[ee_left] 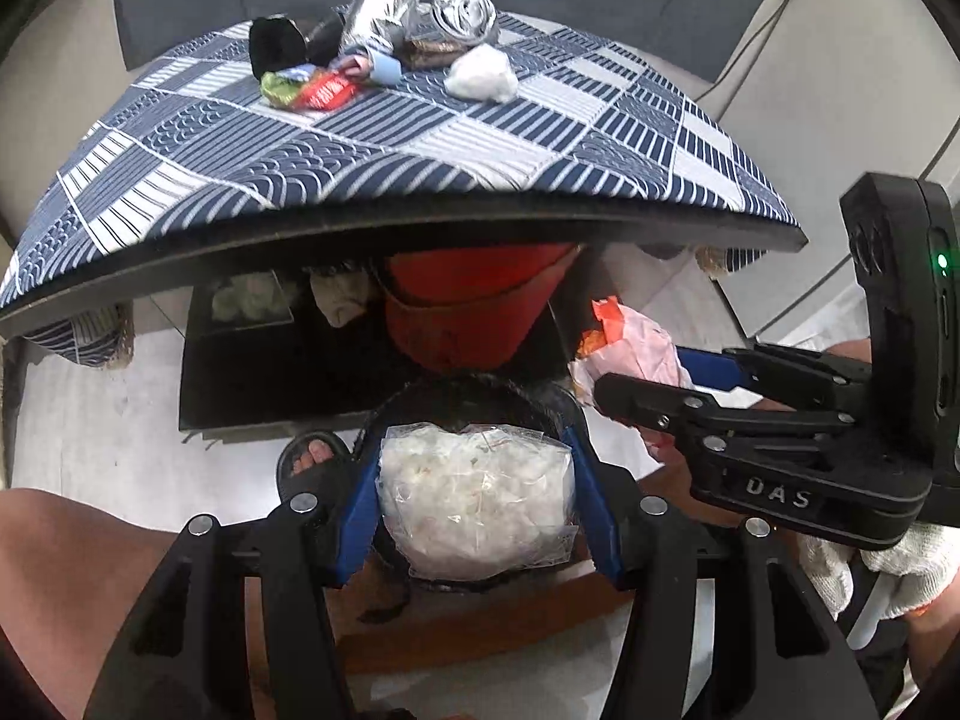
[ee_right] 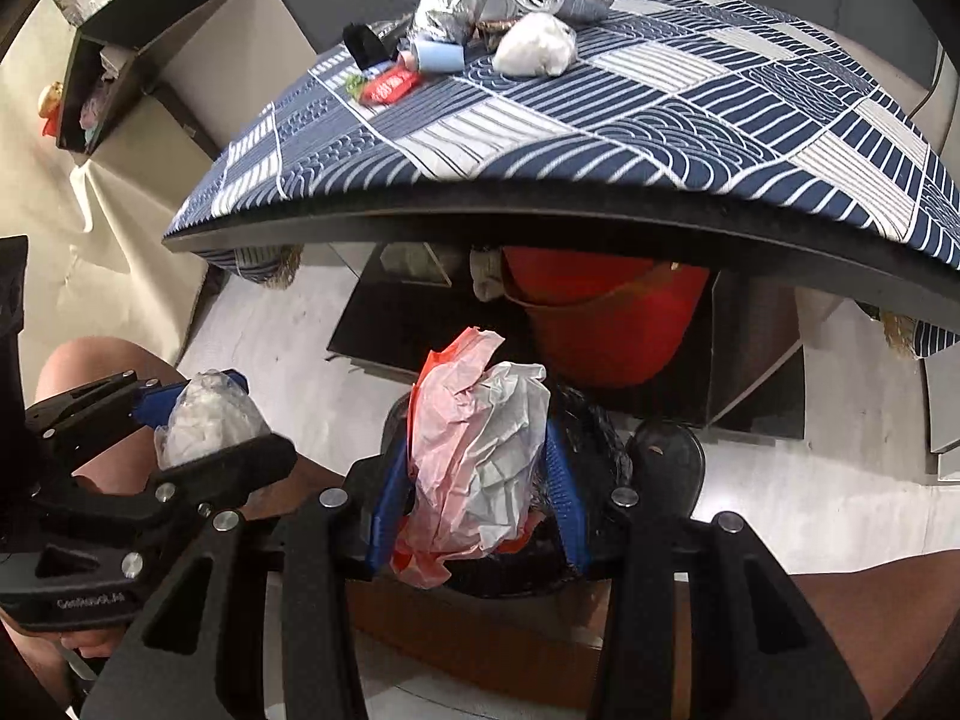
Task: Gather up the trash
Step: 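Carry both items over the bin and open both tools to drop them, then move both tools back over the table toward the remaining trash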
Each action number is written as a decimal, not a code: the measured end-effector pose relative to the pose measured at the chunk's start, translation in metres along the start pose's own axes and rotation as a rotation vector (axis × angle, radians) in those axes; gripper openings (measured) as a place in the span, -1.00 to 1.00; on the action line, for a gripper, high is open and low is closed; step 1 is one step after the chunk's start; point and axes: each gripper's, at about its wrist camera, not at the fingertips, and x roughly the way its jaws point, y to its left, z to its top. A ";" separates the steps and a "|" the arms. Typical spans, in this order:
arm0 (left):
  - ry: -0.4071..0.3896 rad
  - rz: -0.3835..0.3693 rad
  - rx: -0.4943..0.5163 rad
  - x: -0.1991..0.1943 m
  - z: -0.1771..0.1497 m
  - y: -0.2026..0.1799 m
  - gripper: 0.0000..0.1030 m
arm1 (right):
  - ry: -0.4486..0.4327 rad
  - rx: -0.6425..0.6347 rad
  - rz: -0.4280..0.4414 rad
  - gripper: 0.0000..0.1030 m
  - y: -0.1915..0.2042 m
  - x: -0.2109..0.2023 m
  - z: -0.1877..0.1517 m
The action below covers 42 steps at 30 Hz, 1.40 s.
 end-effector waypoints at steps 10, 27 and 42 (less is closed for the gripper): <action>0.094 -0.020 -0.001 0.021 -0.009 -0.002 0.07 | 0.080 0.062 0.003 -0.14 -0.017 0.018 0.001; 0.135 -0.001 -0.036 0.033 -0.009 0.005 0.74 | 0.077 0.118 0.065 0.08 -0.025 0.020 0.006; 0.094 -0.028 -0.088 0.023 -0.003 0.015 0.74 | 0.033 0.139 0.073 0.09 -0.030 0.010 0.007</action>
